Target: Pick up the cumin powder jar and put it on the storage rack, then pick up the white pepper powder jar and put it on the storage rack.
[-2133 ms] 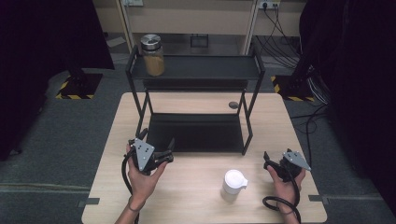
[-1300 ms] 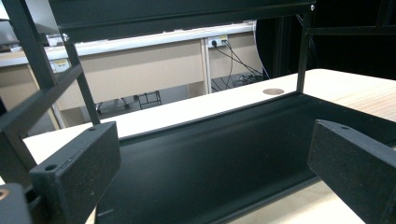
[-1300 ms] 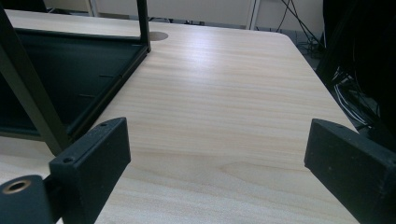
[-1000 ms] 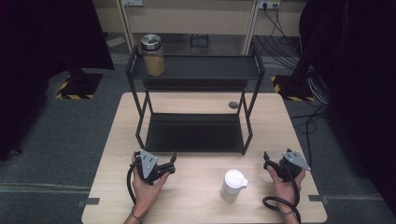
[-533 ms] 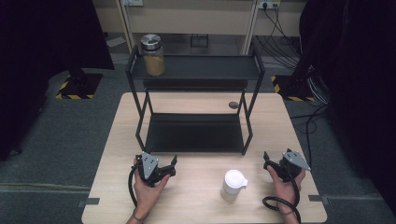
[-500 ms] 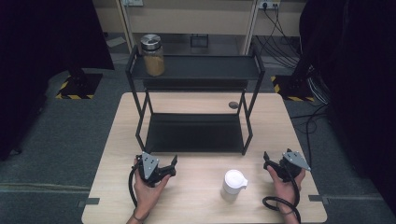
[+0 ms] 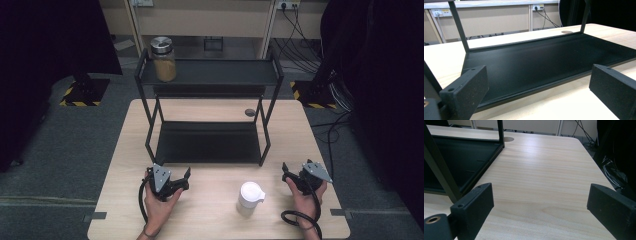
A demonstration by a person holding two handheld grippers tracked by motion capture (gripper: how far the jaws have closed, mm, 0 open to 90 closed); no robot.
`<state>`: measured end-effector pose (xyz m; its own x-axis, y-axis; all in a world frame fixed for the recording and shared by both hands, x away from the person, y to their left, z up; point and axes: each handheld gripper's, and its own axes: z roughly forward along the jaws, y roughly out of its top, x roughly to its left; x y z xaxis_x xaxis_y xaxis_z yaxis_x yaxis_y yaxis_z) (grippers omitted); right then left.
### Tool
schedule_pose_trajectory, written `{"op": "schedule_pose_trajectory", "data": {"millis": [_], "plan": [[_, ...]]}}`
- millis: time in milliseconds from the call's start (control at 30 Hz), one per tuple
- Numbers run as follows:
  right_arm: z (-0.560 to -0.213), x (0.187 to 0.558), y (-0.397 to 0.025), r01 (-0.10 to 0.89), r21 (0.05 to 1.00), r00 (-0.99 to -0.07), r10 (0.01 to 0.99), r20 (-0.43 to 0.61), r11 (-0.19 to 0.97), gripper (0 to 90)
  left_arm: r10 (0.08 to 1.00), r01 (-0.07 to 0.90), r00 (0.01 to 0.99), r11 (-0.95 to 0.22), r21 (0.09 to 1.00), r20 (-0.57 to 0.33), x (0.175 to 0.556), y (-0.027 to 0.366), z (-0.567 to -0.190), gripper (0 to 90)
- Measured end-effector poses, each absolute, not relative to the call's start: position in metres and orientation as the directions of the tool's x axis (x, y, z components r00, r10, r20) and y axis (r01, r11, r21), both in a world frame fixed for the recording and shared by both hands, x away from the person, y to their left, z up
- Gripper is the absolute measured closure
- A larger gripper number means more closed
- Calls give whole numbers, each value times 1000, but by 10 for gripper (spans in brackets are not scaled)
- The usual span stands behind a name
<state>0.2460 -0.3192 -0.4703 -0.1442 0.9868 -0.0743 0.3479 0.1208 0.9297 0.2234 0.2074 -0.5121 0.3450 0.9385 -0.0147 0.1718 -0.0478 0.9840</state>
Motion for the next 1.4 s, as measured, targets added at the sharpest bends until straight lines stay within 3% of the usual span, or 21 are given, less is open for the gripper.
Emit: {"op": "schedule_pose_trajectory", "data": {"millis": [1167, 1400], "plan": [[-472, 245, -327, 338, 938, -153, 988, -34, 84, 65, 940, 179, 339, -34, 983, -29, 221, 211, -512, 17], [-466, 239, -343, 318, 947, -225, 974, 32, 42, 50, 941, 181, 336, -31, 983, -32, 222, 211, -512, 17]]}}
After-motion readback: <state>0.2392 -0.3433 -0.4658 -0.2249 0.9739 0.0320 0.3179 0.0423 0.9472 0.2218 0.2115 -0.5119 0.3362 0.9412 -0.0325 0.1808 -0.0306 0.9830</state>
